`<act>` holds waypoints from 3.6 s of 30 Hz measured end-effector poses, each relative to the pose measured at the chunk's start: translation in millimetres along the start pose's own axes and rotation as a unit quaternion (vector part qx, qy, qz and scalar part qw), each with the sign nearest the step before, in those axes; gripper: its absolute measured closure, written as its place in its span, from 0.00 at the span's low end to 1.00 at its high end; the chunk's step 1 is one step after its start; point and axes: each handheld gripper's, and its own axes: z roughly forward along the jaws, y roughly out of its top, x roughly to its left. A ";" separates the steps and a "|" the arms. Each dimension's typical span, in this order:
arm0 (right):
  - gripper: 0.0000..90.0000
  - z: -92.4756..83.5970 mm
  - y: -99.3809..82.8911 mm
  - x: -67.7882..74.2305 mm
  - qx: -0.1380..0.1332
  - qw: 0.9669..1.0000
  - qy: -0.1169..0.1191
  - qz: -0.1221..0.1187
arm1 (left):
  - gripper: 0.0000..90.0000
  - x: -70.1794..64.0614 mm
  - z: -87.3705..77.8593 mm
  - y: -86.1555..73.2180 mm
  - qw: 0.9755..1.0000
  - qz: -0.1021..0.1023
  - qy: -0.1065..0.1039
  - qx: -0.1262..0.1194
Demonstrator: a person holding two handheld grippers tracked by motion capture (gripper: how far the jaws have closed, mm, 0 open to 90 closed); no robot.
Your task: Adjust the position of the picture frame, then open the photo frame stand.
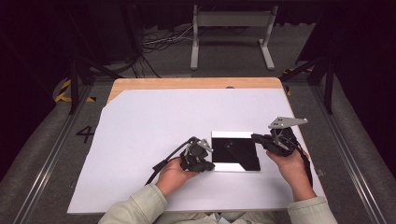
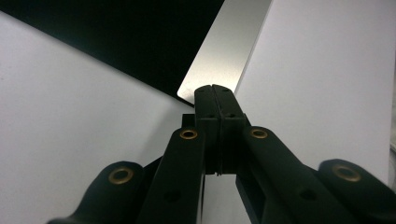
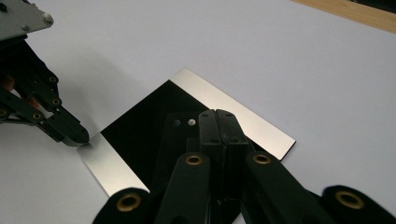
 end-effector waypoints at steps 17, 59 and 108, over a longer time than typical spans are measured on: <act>1.00 -10.2 -4.6 -5.3 0.003 1.000 -0.007 -0.002 | 0.86 2.6 -21.0 -0.7 0.999 0.006 0.020 -0.026; 0.75 -28.2 -24.5 -14.7 0.058 0.998 0.009 0.003 | 0.63 36.6 -86.3 -29.7 0.992 -0.038 0.070 -0.093; 0.60 5.2 -61.2 -3.3 0.170 0.985 0.038 -0.005 | 0.60 38.5 -77.6 -29.9 0.994 -0.040 0.068 -0.072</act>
